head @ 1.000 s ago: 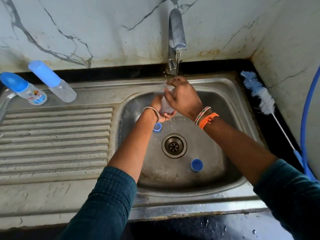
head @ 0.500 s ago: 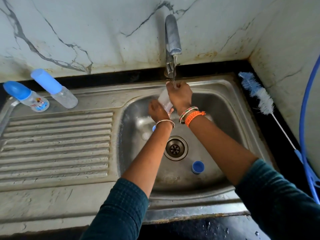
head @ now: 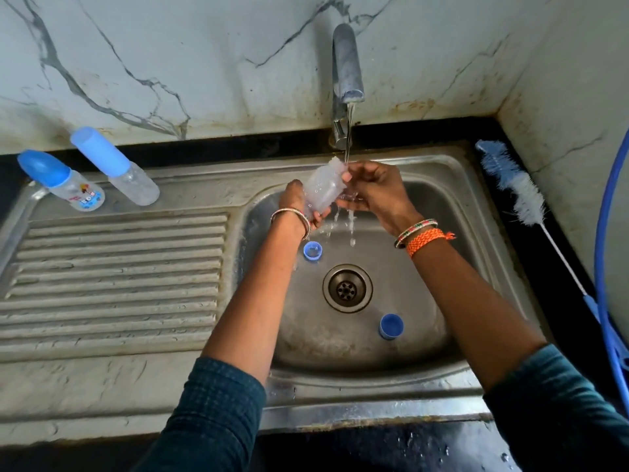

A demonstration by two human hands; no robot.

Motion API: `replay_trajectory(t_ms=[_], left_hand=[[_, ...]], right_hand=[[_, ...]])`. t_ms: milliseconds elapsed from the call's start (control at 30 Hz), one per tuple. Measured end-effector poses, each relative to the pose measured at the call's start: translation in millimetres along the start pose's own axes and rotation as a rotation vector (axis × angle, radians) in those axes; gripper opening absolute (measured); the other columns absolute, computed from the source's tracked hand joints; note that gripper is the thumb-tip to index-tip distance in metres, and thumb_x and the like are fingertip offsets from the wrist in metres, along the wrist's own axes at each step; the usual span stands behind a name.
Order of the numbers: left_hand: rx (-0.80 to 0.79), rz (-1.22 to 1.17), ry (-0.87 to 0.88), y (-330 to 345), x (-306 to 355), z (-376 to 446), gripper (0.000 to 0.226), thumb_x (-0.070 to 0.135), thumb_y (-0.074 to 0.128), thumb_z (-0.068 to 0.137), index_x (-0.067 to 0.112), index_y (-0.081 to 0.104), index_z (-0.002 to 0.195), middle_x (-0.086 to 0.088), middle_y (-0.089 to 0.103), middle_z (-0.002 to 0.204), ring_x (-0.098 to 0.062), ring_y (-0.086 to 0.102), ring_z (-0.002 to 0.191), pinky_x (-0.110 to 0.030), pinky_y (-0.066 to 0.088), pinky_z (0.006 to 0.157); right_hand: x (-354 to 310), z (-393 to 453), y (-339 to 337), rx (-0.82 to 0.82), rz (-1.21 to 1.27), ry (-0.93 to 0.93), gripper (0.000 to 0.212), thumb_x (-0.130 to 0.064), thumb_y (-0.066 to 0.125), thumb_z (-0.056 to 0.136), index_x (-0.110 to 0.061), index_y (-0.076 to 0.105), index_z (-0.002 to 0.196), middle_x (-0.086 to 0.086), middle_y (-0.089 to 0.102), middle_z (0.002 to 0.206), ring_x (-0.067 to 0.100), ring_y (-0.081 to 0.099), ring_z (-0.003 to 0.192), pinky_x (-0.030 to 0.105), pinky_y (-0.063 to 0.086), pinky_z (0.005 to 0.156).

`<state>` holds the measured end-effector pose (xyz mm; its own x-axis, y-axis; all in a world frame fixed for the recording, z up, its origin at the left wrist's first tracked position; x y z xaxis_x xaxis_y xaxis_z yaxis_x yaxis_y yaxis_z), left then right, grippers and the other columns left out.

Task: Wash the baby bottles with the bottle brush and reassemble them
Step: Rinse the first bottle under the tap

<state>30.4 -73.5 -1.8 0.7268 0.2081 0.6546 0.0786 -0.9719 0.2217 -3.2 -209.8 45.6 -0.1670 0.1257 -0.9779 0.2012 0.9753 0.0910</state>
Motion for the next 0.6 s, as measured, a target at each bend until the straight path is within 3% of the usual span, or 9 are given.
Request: replay_trajectory(t_ms=[133,233,300,333,400,467,533,600], left_hand=[[0.035,-0.030,0.016,-3,-3,0,0.026,0.030,0.036,0.094,0.011,0.050,0.083,-0.008,0.054,0.073,-0.019,0.047,0.054,-0.013,0.039,0.036],[0.199,0.172,0.415,-10,10,3,0.028,0.023,0.043,0.094,0.014,0.046,0.068,-0.007,0.051,0.069,-0.018,0.049,0.054,-0.018,0.040,0.034],[0.242,0.319,0.680,-10,18,-5,0.027,0.020,0.045,0.094,0.016,0.043,0.067,-0.002,0.046,0.065,-0.014,0.047,0.053,-0.022,0.044,0.034],[0.226,0.319,0.699,-10,17,-5,0.024,0.021,0.046,0.095,0.016,0.044,0.072,-0.003,0.048,0.068,-0.014,0.049,0.056,-0.022,0.045,0.037],[0.127,0.200,0.534,-13,10,5,0.018,0.029,0.048,0.095,0.014,0.050,0.087,-0.006,0.054,0.080,-0.018,0.055,0.065,-0.022,0.047,0.040],[0.064,0.170,0.359,-15,2,12,0.036,0.044,0.051,0.093,0.010,0.054,0.102,-0.008,0.060,0.087,-0.019,0.058,0.067,-0.021,0.045,0.039],[0.047,0.253,0.402,-17,2,16,0.044,0.049,0.054,0.090,0.008,0.054,0.105,-0.008,0.061,0.090,-0.019,0.059,0.069,-0.020,0.043,0.038],[0.002,0.217,0.498,-15,3,13,0.032,0.039,0.059,0.091,0.010,0.050,0.099,-0.007,0.059,0.095,-0.021,0.061,0.078,-0.024,0.050,0.044]], right_hand=[[8,-4,-4,0.082,-0.040,0.045,0.006,-0.009,0.068,0.086,-0.004,0.067,0.088,0.020,0.070,0.092,0.023,0.068,0.069,0.033,0.060,0.064],[13,-2,-8,0.134,-0.109,0.091,0.031,-0.027,0.071,0.085,0.003,0.064,0.085,0.020,0.069,0.081,0.027,0.070,0.070,0.034,0.061,0.065],[14,1,-8,0.113,-0.146,0.092,0.029,-0.027,0.066,0.089,0.001,0.061,0.082,0.020,0.067,0.083,0.029,0.068,0.076,0.040,0.060,0.074],[14,2,-5,0.066,-0.150,0.079,0.023,-0.021,0.061,0.093,-0.002,0.059,0.080,0.017,0.065,0.085,0.027,0.066,0.078,0.039,0.059,0.077],[13,1,0,-0.048,-0.119,0.056,0.018,-0.005,0.051,0.097,-0.010,0.056,0.080,0.006,0.061,0.088,0.017,0.062,0.083,0.030,0.056,0.080],[16,-2,0,-0.112,-0.104,0.084,0.027,0.008,0.046,0.094,-0.014,0.060,0.088,0.000,0.063,0.097,0.013,0.062,0.091,0.028,0.054,0.085],[16,-1,-2,-0.134,-0.063,0.126,0.034,0.014,0.044,0.091,-0.014,0.063,0.096,0.004,0.065,0.103,0.018,0.063,0.096,0.029,0.055,0.088],[17,2,-3,-0.099,0.019,0.188,0.021,0.003,0.048,0.094,-0.010,0.063,0.099,0.009,0.066,0.104,0.023,0.064,0.094,0.032,0.055,0.086]])
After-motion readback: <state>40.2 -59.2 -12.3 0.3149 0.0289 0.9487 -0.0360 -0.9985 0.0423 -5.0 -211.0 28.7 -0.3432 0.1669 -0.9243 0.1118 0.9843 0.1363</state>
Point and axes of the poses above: each hand's wrist, its own z-axis towards the middle knuckle, its own y-axis out of the palm, x = y × z, the point moved 6 cm from there along z, towards the middle knuckle
